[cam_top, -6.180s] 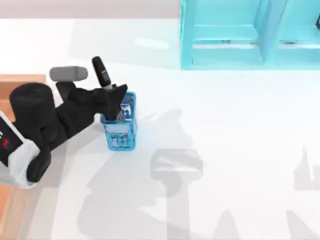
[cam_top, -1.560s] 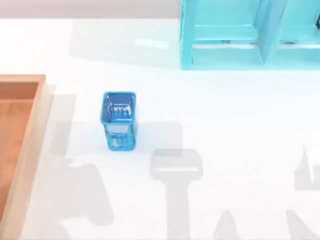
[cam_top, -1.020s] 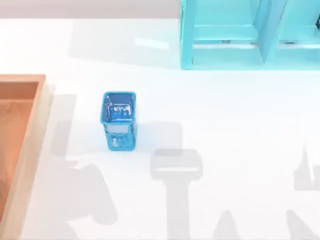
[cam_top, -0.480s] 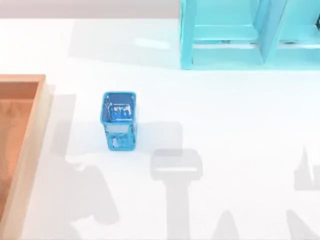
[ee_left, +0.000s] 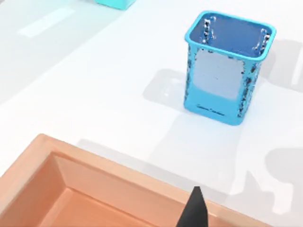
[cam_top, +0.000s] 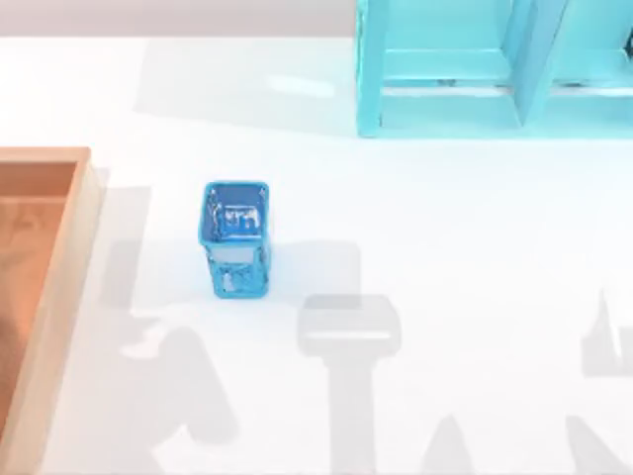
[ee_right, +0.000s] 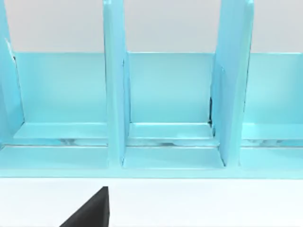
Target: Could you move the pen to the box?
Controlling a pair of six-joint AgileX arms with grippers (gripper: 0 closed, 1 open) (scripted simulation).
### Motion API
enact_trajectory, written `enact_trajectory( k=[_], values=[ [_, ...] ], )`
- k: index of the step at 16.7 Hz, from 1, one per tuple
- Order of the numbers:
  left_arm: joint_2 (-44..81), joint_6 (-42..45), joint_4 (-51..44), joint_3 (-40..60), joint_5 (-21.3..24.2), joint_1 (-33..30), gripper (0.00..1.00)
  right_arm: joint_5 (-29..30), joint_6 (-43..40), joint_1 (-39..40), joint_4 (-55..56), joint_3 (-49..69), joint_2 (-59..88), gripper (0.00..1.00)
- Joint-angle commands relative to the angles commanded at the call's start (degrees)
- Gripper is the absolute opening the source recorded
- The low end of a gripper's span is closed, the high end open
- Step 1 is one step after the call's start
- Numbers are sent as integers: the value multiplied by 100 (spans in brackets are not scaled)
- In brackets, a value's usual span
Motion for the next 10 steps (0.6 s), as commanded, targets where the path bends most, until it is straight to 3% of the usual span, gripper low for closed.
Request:
enact_trajectory(
  k=[4, 10],
  values=[
    [0, 0, 0, 0, 0, 0, 98, 0, 0, 0, 0, 0, 0, 100],
    [0, 0, 0, 0, 0, 0, 100, 0, 0, 0, 0, 0, 0, 100]
  ],
)
